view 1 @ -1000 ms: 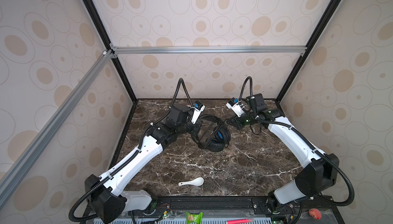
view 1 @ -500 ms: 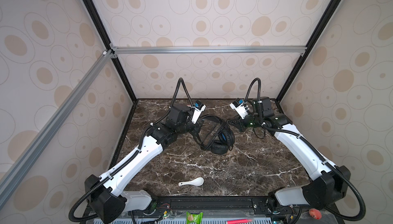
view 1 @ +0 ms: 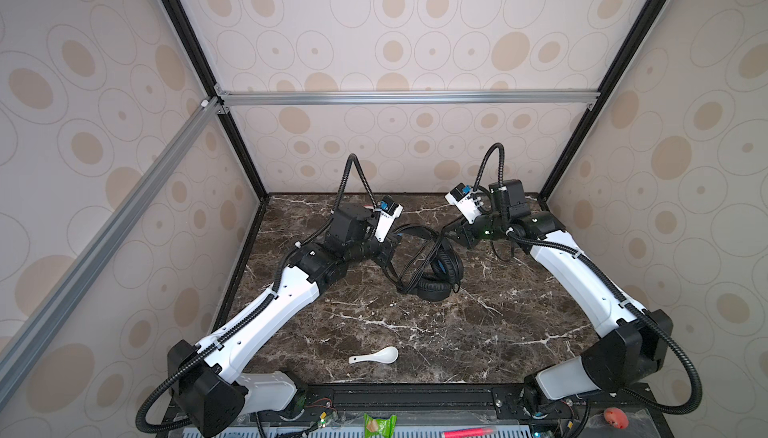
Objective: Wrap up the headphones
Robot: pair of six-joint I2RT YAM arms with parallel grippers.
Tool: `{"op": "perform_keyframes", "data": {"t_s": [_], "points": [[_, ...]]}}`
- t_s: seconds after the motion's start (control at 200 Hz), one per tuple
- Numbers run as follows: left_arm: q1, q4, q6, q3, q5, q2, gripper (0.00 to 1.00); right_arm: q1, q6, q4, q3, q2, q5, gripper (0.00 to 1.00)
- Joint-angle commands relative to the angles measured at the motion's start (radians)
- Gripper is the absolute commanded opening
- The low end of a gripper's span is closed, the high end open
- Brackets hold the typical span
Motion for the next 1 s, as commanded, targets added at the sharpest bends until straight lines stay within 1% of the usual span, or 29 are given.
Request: {"op": "perform_keyframes", "data": {"t_s": [0.0, 0.255, 0.385, 0.6, 0.69, 0.705, 0.745, 0.805, 0.915, 0.96, 0.995], "points": [[-0.008, 0.084, -0.032, 0.016, 0.070, -0.040, 0.00, -0.005, -0.016, -0.014, 0.023, 0.003, 0.003, 0.34], [0.022, 0.127, -0.071, -0.017, 0.097, -0.043, 0.00, -0.007, -0.027, -0.018, -0.021, -0.020, 0.036, 0.46], [0.040, 0.125, -0.080, -0.017, 0.117, -0.040, 0.00, -0.011, -0.019, -0.022, -0.044, -0.025, 0.057, 0.49], [0.072, 0.122, -0.098, -0.021, 0.144, -0.030, 0.00, -0.048, 0.012, -0.009, -0.092, -0.046, 0.072, 0.53], [0.084, 0.125, -0.115, -0.026, 0.159, -0.025, 0.00, -0.054, 0.029, -0.007, -0.107, -0.052, 0.077, 0.56], [0.086, 0.126, -0.118, -0.026, 0.162, -0.024, 0.00, -0.078, 0.031, -0.006, -0.109, -0.052, 0.077, 0.57], [0.090, 0.128, -0.126, -0.027, 0.169, -0.021, 0.00, -0.090, 0.040, -0.006, -0.112, -0.053, 0.078, 0.58], [0.096, 0.128, -0.141, -0.030, 0.180, -0.015, 0.00, -0.099, 0.046, -0.011, -0.110, -0.052, 0.088, 0.62], [0.105, 0.124, -0.180, -0.030, 0.188, 0.004, 0.00, -0.115, 0.064, -0.044, -0.078, -0.033, 0.138, 0.69], [0.112, 0.123, -0.210, -0.031, 0.189, 0.014, 0.00, -0.125, 0.073, -0.066, -0.057, -0.020, 0.153, 0.75], [0.113, 0.125, -0.237, -0.032, 0.195, 0.024, 0.00, -0.131, 0.085, -0.082, -0.037, -0.011, 0.182, 0.77]]}}
